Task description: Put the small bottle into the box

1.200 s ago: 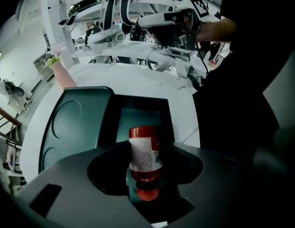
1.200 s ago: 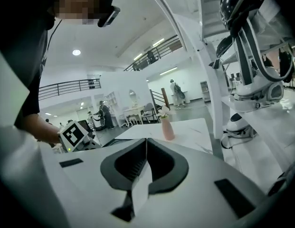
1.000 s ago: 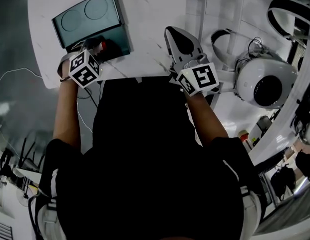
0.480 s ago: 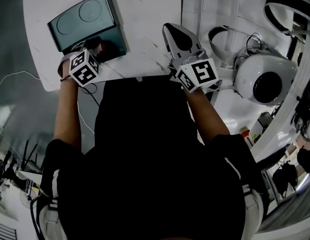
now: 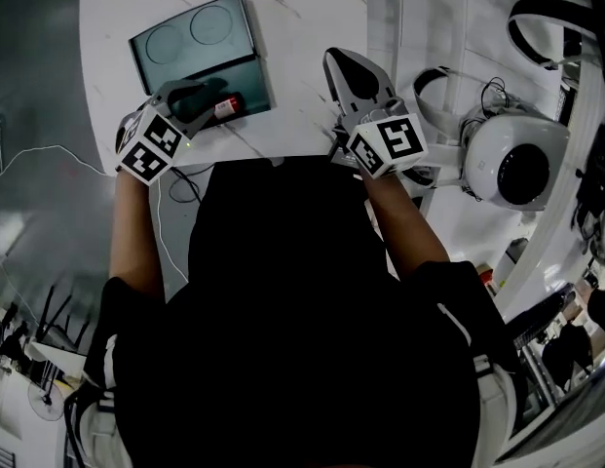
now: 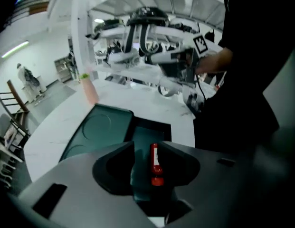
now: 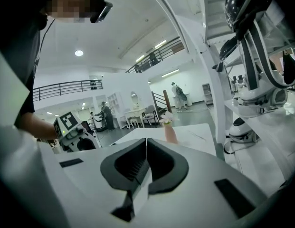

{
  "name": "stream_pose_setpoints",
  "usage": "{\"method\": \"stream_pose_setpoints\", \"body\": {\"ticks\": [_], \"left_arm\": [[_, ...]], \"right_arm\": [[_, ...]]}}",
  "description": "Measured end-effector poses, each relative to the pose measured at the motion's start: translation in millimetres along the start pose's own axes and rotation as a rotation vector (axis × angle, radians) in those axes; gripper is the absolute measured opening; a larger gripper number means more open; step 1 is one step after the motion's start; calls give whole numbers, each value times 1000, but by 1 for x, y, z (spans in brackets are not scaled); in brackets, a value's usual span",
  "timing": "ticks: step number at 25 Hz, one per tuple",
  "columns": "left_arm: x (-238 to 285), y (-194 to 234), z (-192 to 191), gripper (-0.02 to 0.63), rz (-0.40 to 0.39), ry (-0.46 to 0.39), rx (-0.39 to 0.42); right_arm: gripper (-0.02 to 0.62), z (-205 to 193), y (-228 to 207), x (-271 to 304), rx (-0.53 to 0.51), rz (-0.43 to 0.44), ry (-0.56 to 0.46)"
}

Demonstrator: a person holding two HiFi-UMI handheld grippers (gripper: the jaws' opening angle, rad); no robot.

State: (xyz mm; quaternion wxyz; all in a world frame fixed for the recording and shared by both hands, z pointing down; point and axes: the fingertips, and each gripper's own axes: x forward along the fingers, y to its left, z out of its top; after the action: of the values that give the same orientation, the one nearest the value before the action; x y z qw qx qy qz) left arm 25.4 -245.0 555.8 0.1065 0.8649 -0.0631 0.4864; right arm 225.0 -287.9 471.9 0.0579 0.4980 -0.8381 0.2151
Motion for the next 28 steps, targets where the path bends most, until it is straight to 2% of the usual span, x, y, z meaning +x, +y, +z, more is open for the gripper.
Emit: {"method": "stream_pose_setpoints", "body": {"ticks": [2,7,12,15,17,22,24,28], "left_arm": [[-33,12,19,117,58,-166,-44],[-132,38,52,29,198,-591,-147],[-239,46,63,15,285,-1041,-308],[-291,50,53,15,411,-1226,-358],[-309,51,46,15,490,-1275,-375],[-323,39,31,15,651,-1289,-382],[-325,31,22,15,703,-1294,-399],[-320,8,2,15,775,-1274,-422]], "right_arm": [[34,12,16,7,-26,11,-29],[34,49,65,26,-114,48,-123],[34,93,103,26,-153,37,-211],[34,118,120,18,-199,43,-264],[34,132,127,10,-234,51,-295],[34,146,130,-14,-283,18,-365],[34,146,133,-23,-288,4,-391],[34,138,145,-40,-278,32,-415]]}}
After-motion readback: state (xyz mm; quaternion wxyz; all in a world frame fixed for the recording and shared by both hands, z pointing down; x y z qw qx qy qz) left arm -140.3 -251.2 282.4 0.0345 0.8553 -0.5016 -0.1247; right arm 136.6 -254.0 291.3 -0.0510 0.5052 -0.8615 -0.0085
